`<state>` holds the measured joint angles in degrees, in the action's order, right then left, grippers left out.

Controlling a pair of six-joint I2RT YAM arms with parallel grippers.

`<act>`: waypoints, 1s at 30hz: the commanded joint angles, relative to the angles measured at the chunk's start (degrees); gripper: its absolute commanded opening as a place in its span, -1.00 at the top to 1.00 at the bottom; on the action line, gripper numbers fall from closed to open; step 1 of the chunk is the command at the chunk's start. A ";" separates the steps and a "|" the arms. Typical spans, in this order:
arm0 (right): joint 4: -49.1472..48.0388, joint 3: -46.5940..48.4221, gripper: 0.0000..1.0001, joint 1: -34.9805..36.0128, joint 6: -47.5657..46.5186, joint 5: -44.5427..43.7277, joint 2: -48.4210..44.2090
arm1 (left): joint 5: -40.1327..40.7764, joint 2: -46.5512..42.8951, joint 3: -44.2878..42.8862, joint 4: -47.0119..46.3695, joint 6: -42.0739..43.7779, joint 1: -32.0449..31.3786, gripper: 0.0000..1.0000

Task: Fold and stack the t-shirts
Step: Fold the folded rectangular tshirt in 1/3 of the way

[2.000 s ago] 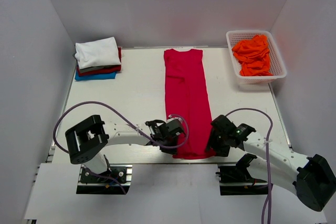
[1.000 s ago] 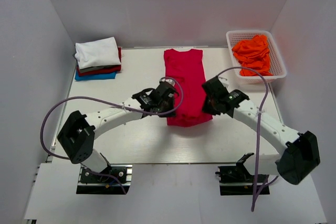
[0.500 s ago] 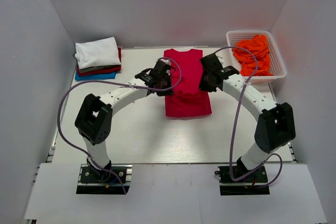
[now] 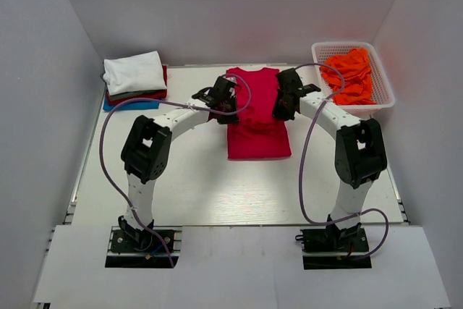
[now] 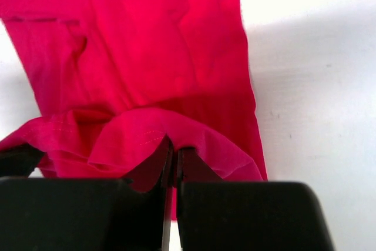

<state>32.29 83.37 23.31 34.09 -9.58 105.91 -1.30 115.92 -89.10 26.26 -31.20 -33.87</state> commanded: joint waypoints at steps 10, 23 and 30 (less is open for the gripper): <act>-7.60 14.00 -0.06 -4.85 1.94 4.57 9.75 | 3.58 8.70 -20.46 0.62 0.00 5.04 -1.00; -9.88 -2.05 -0.81 -6.08 -7.89 14.07 -4.64 | 1.84 -5.04 -8.93 3.19 3.25 8.47 -1.00; -12.16 -26.32 -0.81 -6.52 -7.28 13.89 -20.73 | -10.11 -18.35 22.78 -6.21 -1.23 5.92 -1.00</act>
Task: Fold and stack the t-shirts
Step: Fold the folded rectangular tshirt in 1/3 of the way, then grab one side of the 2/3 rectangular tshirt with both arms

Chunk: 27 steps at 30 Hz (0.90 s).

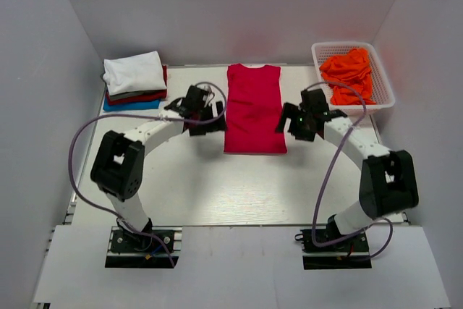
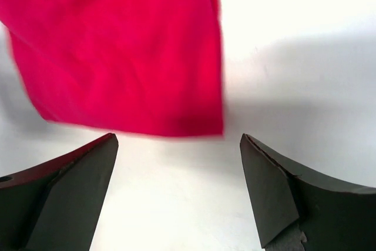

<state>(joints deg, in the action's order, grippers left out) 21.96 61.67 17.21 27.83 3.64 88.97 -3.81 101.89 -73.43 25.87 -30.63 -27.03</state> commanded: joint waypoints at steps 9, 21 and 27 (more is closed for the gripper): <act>-9.19 -12.19 -0.81 -0.86 -0.77 3.48 -3.28 | -7.70 0.50 12.26 -13.30 -3.21 -6.11 -0.76; -12.89 -12.18 -0.17 -0.95 -1.20 7.69 5.24 | -5.42 5.07 12.78 -16.99 -3.21 -7.25 0.31; -12.38 -12.80 0.92 -1.04 -1.03 9.02 3.94 | -4.89 4.73 11.47 -14.45 -2.51 -7.78 1.00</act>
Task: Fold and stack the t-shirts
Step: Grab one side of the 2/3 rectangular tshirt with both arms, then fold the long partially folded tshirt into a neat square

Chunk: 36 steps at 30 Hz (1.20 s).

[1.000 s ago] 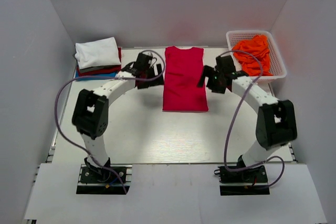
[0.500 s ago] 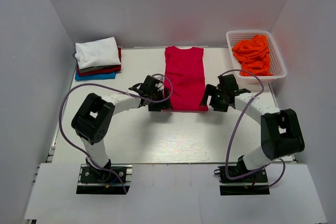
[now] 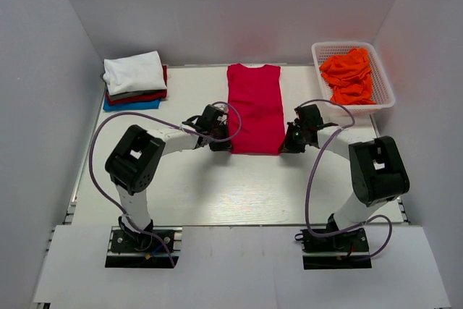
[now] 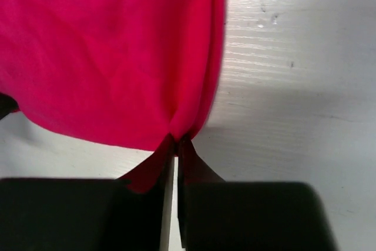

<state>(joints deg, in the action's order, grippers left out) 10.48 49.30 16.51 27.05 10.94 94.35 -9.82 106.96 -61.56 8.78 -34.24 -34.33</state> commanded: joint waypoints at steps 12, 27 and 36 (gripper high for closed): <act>22.29 -10.10 1.00 0.71 0.81 12.95 -32.98 | -5.72 -32.21 12.42 18.46 -5.65 -5.84 1.00; 28.81 18.63 1.00 -0.25 2.22 12.26 -25.63 | 13.85 -30.15 -11.81 34.10 -8.56 -5.58 1.00; 27.49 33.48 1.00 -1.83 0.73 13.67 -8.40 | 17.39 -17.33 -19.29 32.80 -9.18 -0.58 1.00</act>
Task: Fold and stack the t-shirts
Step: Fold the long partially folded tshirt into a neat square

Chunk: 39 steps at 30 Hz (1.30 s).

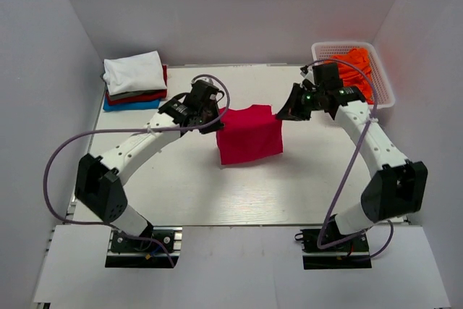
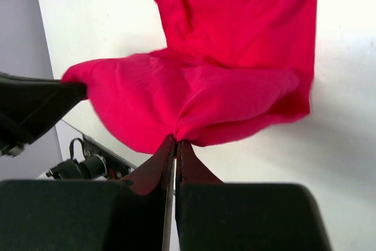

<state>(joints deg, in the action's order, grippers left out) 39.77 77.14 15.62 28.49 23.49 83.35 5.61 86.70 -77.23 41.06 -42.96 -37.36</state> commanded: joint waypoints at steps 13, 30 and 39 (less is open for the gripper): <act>-6.11 17.50 1.00 -3.22 0.07 4.03 20.97 | -5.07 16.30 -10.04 -6.77 0.60 11.43 1.00; -12.19 41.69 -0.81 -3.93 -4.48 7.21 45.70 | -11.75 33.65 -26.84 -13.89 6.04 17.59 -1.00; -17.97 14.54 -0.81 -4.02 -9.15 -1.34 24.94 | -17.11 25.45 -7.07 -19.69 8.77 15.39 -1.00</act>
<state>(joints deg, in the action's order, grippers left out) 25.04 94.94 11.44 22.26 25.12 113.40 -7.31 115.68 -87.79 24.62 -35.81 -21.23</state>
